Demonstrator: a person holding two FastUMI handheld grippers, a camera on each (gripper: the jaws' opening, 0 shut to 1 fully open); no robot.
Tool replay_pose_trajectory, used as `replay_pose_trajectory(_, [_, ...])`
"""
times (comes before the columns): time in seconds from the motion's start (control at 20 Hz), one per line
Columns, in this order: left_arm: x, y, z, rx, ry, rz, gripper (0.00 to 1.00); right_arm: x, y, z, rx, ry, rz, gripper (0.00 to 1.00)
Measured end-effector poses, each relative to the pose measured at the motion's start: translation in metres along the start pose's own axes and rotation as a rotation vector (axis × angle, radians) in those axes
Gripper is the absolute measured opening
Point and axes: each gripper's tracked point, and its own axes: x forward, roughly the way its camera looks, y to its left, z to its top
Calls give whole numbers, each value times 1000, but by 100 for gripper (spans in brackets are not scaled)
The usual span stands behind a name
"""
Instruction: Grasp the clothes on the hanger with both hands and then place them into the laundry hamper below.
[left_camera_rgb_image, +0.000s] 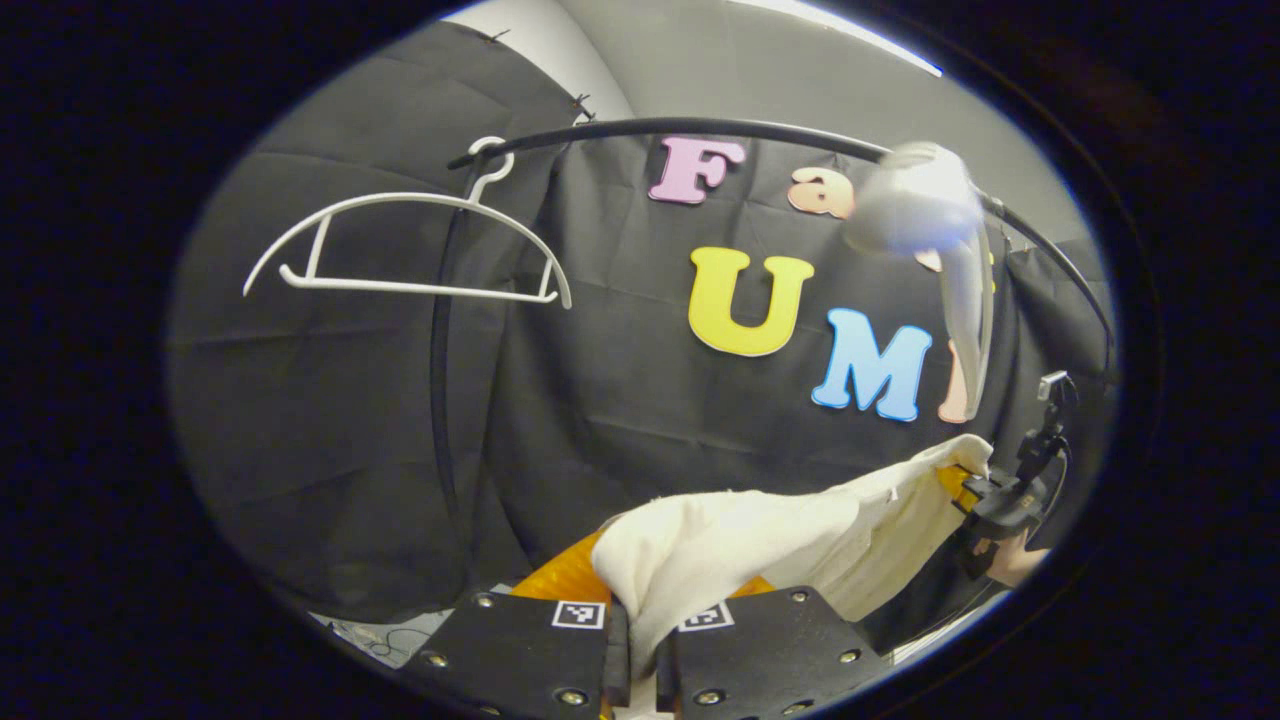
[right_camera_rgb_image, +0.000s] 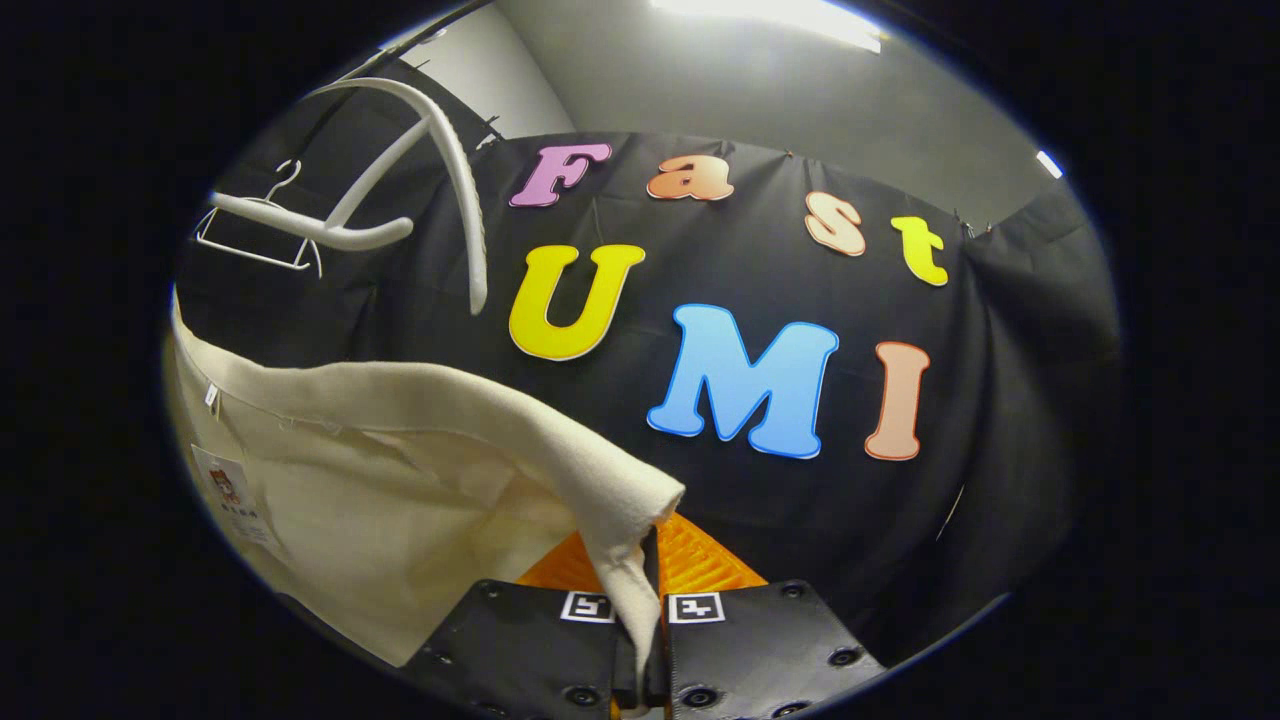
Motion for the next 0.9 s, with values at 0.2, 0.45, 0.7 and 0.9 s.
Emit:
replay_pose_trajectory(0.2, [-33, 1, -17, -16, 20, 41, 11, -54, 4, -9, 42, 10, 42, 7])
replay_pose_trajectory(0.45, [-102, -13, -43, 70, 41, 81, 11, -116, 2, -21, 103, 51, 122, 6])
replay_pose_trajectory(0.7, [-111, -66, -57, 115, 64, 47, 10, -163, 6, -46, 105, 120, 209, 6])
replay_pose_trajectory(0.9, [-137, -93, -71, 194, 93, -61, 10, -196, 5, -42, 128, 133, 182, 7])
